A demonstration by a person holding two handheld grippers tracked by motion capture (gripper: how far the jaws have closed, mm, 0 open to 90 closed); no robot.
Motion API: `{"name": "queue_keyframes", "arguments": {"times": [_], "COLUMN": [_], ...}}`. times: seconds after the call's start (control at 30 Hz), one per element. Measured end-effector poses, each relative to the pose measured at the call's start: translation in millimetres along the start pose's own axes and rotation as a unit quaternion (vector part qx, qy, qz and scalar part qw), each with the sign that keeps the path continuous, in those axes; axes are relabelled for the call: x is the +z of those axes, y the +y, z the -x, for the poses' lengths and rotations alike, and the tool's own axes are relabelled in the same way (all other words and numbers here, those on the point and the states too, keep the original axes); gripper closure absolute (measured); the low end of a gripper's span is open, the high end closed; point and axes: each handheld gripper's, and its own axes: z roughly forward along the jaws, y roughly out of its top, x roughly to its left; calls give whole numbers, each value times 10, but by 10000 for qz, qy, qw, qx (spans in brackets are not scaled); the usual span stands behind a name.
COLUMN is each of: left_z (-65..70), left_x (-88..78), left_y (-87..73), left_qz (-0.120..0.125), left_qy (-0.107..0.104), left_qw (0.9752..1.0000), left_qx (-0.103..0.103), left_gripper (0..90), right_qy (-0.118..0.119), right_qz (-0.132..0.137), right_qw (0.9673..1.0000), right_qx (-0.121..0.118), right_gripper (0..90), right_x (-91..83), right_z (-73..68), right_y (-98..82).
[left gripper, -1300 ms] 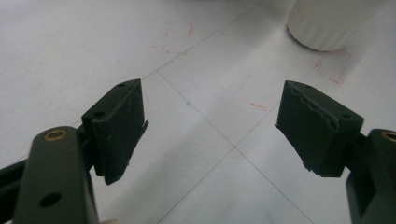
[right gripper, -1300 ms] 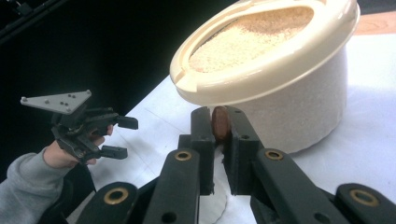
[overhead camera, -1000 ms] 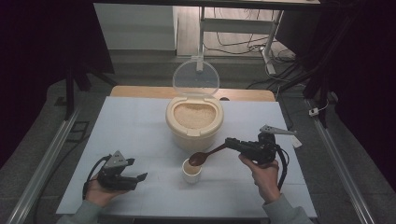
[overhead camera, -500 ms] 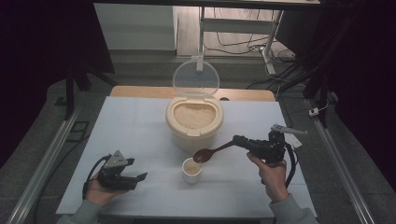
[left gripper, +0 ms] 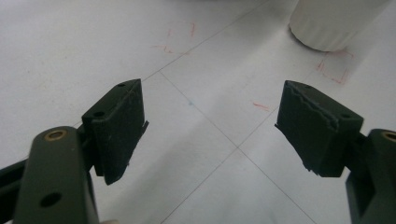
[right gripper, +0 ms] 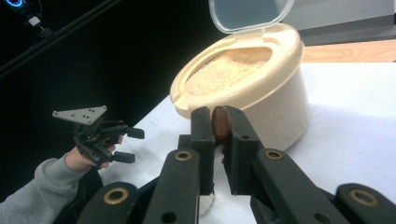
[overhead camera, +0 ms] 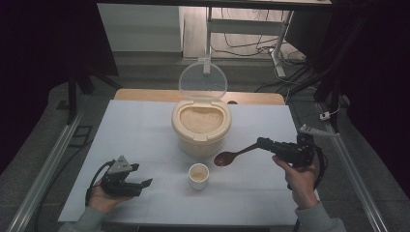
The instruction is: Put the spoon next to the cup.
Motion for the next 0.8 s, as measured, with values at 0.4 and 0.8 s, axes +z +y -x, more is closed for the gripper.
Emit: {"name": "queue_keyframes", "arguments": {"times": [0.4, 0.8], "left_z": [1, 1], "left_x": [4, 22], "left_y": [2, 7], "left_qz": [-8, -43], "left_qy": [-7, -14], "left_qw": [10000, 10000], "left_qx": [7, 34], "left_gripper": [229, 229], "right_qy": [-60, 209], "right_qz": [-649, -1378], "right_qw": [9979, 9902], "right_qx": [-64, -116], "right_gripper": [827, 827], "right_x": [-45, 151], "right_z": [107, 115], "right_y": [-6, -70]}}
